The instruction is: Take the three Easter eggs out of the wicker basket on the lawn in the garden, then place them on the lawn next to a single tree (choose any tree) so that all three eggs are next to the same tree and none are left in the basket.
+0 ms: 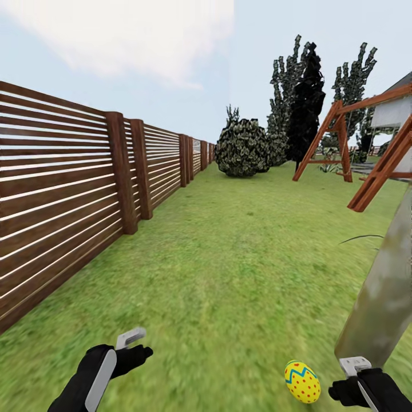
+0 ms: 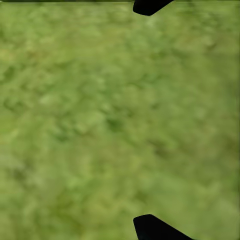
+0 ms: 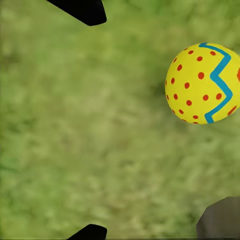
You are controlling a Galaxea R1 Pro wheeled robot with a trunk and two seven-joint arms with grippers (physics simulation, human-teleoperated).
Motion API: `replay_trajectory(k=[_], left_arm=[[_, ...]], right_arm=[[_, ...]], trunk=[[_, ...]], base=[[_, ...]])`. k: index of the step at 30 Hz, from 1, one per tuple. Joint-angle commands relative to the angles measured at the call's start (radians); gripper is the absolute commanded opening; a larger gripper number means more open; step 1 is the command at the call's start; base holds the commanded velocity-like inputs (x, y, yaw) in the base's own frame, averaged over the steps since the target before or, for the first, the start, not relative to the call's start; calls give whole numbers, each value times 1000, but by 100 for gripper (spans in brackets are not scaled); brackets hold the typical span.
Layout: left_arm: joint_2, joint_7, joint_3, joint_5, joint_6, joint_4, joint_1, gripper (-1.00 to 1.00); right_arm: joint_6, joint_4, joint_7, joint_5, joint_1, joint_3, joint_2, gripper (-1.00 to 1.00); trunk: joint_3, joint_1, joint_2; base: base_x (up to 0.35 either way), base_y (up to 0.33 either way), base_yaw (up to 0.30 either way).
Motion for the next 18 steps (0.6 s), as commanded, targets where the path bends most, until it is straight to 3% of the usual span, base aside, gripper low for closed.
replay_trajectory(k=[1,18], left_arm=[[-1,9,2,11,5,-1,0,100],[-1,9,2,11,5,-1,0,100]], right_arm=[[4,-1,8,10,0,-3,0,100],[4,-1,8,10,0,-3,0,100]], trunk=[[3,-1,0],[69,-8,4]], base=[[0,0,0],[0,0,0]])
